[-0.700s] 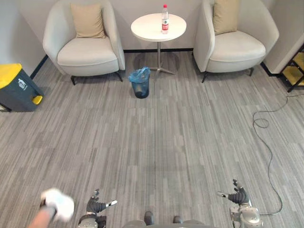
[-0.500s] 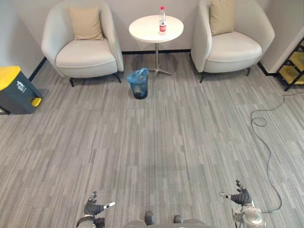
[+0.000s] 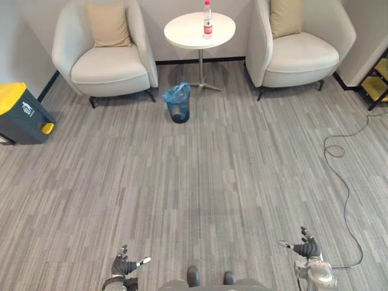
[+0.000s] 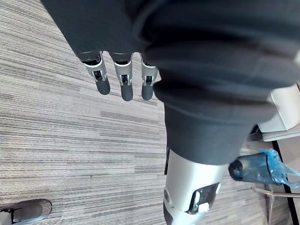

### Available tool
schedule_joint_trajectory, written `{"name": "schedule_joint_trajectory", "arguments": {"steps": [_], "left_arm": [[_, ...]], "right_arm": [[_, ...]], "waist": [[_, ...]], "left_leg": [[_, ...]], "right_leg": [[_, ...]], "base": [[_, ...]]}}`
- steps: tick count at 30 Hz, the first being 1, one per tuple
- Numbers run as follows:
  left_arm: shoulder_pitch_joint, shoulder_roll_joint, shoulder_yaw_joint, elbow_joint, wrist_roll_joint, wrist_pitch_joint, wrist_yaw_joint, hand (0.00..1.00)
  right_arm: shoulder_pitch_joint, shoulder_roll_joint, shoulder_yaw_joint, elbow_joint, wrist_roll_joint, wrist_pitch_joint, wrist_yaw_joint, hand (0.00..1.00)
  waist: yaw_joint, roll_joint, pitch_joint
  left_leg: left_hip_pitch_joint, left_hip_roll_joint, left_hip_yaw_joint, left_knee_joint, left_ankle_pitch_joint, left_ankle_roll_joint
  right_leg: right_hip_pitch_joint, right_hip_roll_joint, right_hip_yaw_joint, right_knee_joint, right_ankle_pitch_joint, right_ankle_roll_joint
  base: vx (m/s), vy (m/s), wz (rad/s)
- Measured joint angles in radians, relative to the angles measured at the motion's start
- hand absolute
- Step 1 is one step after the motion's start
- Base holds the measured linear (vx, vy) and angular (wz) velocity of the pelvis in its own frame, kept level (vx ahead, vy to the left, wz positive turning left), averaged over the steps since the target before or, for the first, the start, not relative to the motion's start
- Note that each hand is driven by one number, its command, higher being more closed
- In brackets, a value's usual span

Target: Gather rubbish on tea table into small bin, then transfer packed bag to large trash can.

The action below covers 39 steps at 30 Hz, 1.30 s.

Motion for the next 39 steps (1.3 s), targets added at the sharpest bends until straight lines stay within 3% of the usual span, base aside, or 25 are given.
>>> {"name": "schedule_joint_trajectory", "arguments": {"steps": [4, 5, 7, 8, 11, 13, 14, 15, 16, 17, 19, 20, 22, 24, 28, 29, 30, 31, 32, 33, 34, 35, 36, 37, 39], "left_arm": [[-0.001, -0.02, -0.001, -0.052, -0.022, 0.0, 0.002, 0.0], [-0.002, -0.022, -0.002, -0.059, -0.024, 0.0, 0.002, 0.0], [-0.004, -0.019, -0.006, -0.061, -0.024, 0.002, 0.004, 0.0], [-0.011, -0.006, -0.018, -0.064, -0.024, 0.004, 0.006, 0.0], [-0.022, 0.013, -0.04, -0.064, -0.031, 0.012, 0.023, 0.0], [-0.067, 0.011, -0.051, -0.064, -0.045, 0.012, 0.026, 0.0], [-0.083, 0.012, -0.054, -0.065, -0.047, 0.01, 0.026, 0.0], [-0.092, 0.018, -0.054, -0.067, -0.047, 0.008, 0.026, 0.0], [-0.098, 0.018, -0.053, -0.065, -0.046, 0.008, 0.027, 0.0], [-0.103, 0.002, -0.057, -0.066, -0.046, 0.008, 0.027, 0.0], [-0.113, -0.005, -0.071, -0.065, -0.046, 0.009, 0.025, 0.0], [-0.104, -0.025, -0.069, -0.067, -0.047, 0.009, 0.024, 0.0], [-0.094, -0.031, -0.071, -0.068, -0.047, 0.009, 0.022, 0.0], [-0.08, -0.032, -0.073, -0.101, -0.047, 0.007, 0.022, 0.0], [-0.08, -0.037, -0.08, -0.115, -0.047, 0.009, 0.022, 0.0], [-0.081, -0.044, -0.082, -0.116, -0.048, 0.009, 0.023, 0.0], [-0.061, -0.062, -0.083, -0.12, -0.048, 0.009, 0.023, 0.0], [-0.049, -0.069, -0.083, -0.124, -0.048, 0.008, 0.023, 0.0], [-0.043, -0.062, -0.072, -0.112, -0.048, 0.012, 0.025, 0.0], [-0.049, -0.063, -0.07, -0.11, -0.048, 0.013, 0.026, 0.0], [-0.052, -0.068, -0.075, -0.119, -0.048, 0.01, 0.026, 0.0], [-0.053, -0.069, -0.078, -0.118, -0.049, 0.011, 0.027, 0.0], [-0.056, -0.063, -0.081, -0.116, -0.049, 0.013, 0.03, 0.0], [-0.061, -0.052, -0.093, -0.109, -0.05, 0.016, 0.043, 0.0], [-0.062, -0.048, -0.094, -0.106, -0.052, 0.015, 0.049, 0.0]], "right_arm": [[-0.012, 0.002, -0.002, 0.0, 0.001, 0.007, -0.017, 0.0], [-0.011, 0.002, -0.002, 0.0, 0.005, 0.016, -0.017, 0.0], [-0.011, 0.008, -0.001, -0.003, 0.02, 0.021, -0.018, 0.0], [-0.004, 0.017, 0.005, -0.01, 0.026, 0.027, -0.019, 0.0], [-0.007, 0.016, 0.019, -0.044, 0.027, 0.035, -0.019, 0.0], [-0.029, -0.013, 0.021, -0.063, 0.027, 0.035, -0.019, 0.0], [-0.031, -0.023, 0.03, -0.08, 0.027, 0.035, -0.022, 0.0], [-0.028, -0.024, 0.037, -0.083, 0.027, 0.034, -0.024, 0.0], [-0.022, -0.028, 0.05, -0.083, 0.025, 0.035, -0.028, 0.0], [-0.032, -0.027, 0.051, -0.082, 0.025, 0.036, -0.036, 0.0], [-0.041, -0.023, 0.061, -0.105, 0.025, 0.034, -0.037, 0.0], [-0.044, -0.028, 0.083, -0.115, 0.026, 0.032, -0.039, 0.0], [-0.048, -0.017, 0.099, -0.117, 0.026, 0.024, -0.039, 0.0], [-0.053, 0.012, 0.096, -0.133, 0.028, 0.006, -0.052, 0.0], [-0.088, 0.006, 0.085, -0.112, 0.045, -0.004, -0.058, 0.0], [-0.089, 0.003, 0.082, -0.087, 0.059, -0.002, -0.058, 0.0], [-0.083, -0.01, 0.08, -0.068, 0.06, 0.0, -0.058, 0.0], [-0.076, -0.016, 0.079, -0.066, 0.06, 0.002, -0.058, 0.0], [-0.079, 0.0, 0.079, -0.048, 0.06, 0.009, -0.058, 0.0], [-0.079, 0.003, 0.079, -0.04, 0.059, 0.012, -0.058, 0.0], [-0.083, 0.003, 0.073, -0.027, 0.059, 0.014, -0.058, 0.0], [-0.077, 0.009, 0.069, -0.025, 0.059, 0.014, -0.058, 0.0], [-0.074, 0.015, 0.069, -0.022, 0.059, 0.014, -0.058, 0.0], [-0.07, 0.021, 0.071, -0.005, 0.059, 0.016, -0.057, 0.0], [-0.068, 0.022, 0.09, 0.001, 0.058, 0.016, -0.058, 0.0]], "waist": [[0.014, 0.004, 0.002], [0.014, 0.005, 0.008], [0.01, 0.008, 0.024], [0.002, 0.003, 0.034], [-0.011, 0.0, 0.064], [-0.03, 0.036, 0.098], [-0.044, 0.05, 0.103], [-0.052, 0.036, 0.103], [-0.061, 0.019, 0.099], [-0.063, 0.038, 0.099], [-0.065, 0.035, 0.104], [-0.047, 0.038, 0.119], [-0.034, 0.033, 0.133], [-0.001, -0.003, 0.148], [0.042, -0.016, 0.162], [0.05, -0.018, 0.162], [0.068, 0.008, 0.148], [0.073, 0.031, 0.134], [0.087, 0.0, 0.119], [0.079, -0.02, 0.111], [0.066, -0.034, 0.107], [0.061, -0.039, 0.109], [0.056, -0.044, 0.112], [0.041, -0.046, 0.113], [0.037, -0.038, 0.113]], "left_leg": [[-0.051, -0.01, 0.018, 0.091, -0.084, 0.018], [-0.059, -0.021, 0.016, 0.129, -0.126, 0.025], [-0.042, -0.025, 0.002, 0.144, -0.158, 0.04], [-0.021, -0.031, -0.009, 0.145, -0.18, 0.049], [0.041, -0.024, -0.024, 0.139, -0.201, 0.047], [0.096, 0.029, -0.045, 0.116, -0.227, 0.034], [0.121, 0.048, -0.07, 0.089, -0.229, 0.006], [0.133, 0.046, -0.077, 0.089, -0.23, -0.006], [0.162, 0.055, -0.086, 0.117, -0.253, -0.046], [0.14, 0.086, -0.081, 0.206, -0.246, -0.085], [0.043, 0.102, -0.064, 0.451, -0.168, -0.126], [-0.049, 0.143, -0.058, 0.742, 0.002, -0.109], [-0.11, 0.194, -0.028, 0.968, -0.035, -0.058], [-0.216, 0.206, 0.02, 1.068, -0.085, -0.023], [-0.454, 0.138, 0.032, 0.785, -0.127, -0.023], [-0.463, 0.087, 0.018, 0.552, -0.093, -0.061], [-0.458, 0.073, -0.009, 0.323, -0.015, -0.072], [-0.462, 0.077, -0.028, 0.277, 0.021, -0.047], [-0.477, 0.043, -0.028, 0.361, 0.065, 0.031], [-0.478, 0.027, -0.015, 0.38, 0.037, 0.039], [-0.465, 0.0, -0.005, 0.41, -0.015, 0.055], [-0.414, -0.021, -0.009, 0.428, -0.07, 0.074], [-0.375, -0.033, -0.012, 0.424, -0.086, 0.078], [-0.281, -0.045, -0.016, 0.402, -0.119, 0.09], [-0.125, -0.048, -0.027, 0.32, -0.14, 0.092]], "right_leg": [[-0.073, -0.021, 0.016, 0.13, -0.081, 0.044], [-0.133, -0.041, 0.005, 0.275, -0.134, 0.087], [-0.223, -0.059, -0.028, 0.479, -0.153, 0.107], [-0.281, -0.081, -0.064, 0.606, -0.17, 0.095], [-0.352, -0.103, -0.123, 0.638, -0.201, 0.079], [-0.454, -0.078, -0.181, 0.505, -0.18, 0.074], [-0.487, -0.058, -0.191, 0.376, -0.105, 0.065], [-0.501, -0.059, -0.181, 0.318, -0.053, 0.056], [-0.508, -0.059, -0.174, 0.31, 0.105, -0.022], [-0.501, -0.051, -0.194, 0.362, 0.055, -0.063], [-0.455, -0.05, -0.204, 0.364, 0.003, -0.08], [-0.327, -0.026, -0.195, 0.305, -0.026, -0.094], [-0.184, 0.006, -0.172, 0.235, -0.035, -0.109], [-0.024, 0.01, -0.127, 0.134, -0.055, -0.126], [0.133, -0.021, -0.075, 0.017, -0.126, -0.075], [0.173, -0.043, -0.057, 0.005, -0.155, -0.052], [0.2, -0.028, -0.036, -0.003, -0.173, -0.044], [0.214, -0.02, -0.022, 0.004, -0.196, -0.038], [0.223, -0.06, 0.004, 0.059, -0.257, 0.006], [0.2, -0.087, 0.004, 0.117, -0.27, 0.022], [0.128, -0.116, 0.023, 0.314, -0.271, 0.059], [0.042, -0.137, 0.038, 0.559, -0.2, 0.199], [0.004, -0.145, 0.049, 0.686, -0.16, 0.253], [-0.053, -0.156, 0.034, 0.882, -0.169, 0.232], [-0.127, -0.191, -0.066, 0.951, -0.206, 0.15]], "base": [[0.1, 0.076, -0.18], [0.09, 0.067, 0.0], [0.19, 0.081, 0.05], [0.24, 0.053, 0.16], [0.36, 0.005, 0.16], [0.48, -0.059, 0.39], [0.53, -0.086, 0.65], [0.61, -0.135, 0.7], [0.68, -0.17, 0.42], [0.81, -0.231, 0.32], [0.68, -0.214, 0.11], [0.69, -0.225, -0.12], [0.73, -0.189, -0.34], [0.66, -0.097, -0.45], [0.6, 0.042, -0.4], [0.6, 0.153, -0.51], [0.63, 0.186, -0.64], [0.66, 0.247, -0.76], [0.56, 0.213, -0.43], [0.7, 0.233, -0.15], [0.69, 0.209, 0.14], [0.68, 0.21, 0.09], [0.79, 0.206, 0.17], [0.78, 0.163, 0.17], [0.63, 0.099, 0.05]]}}
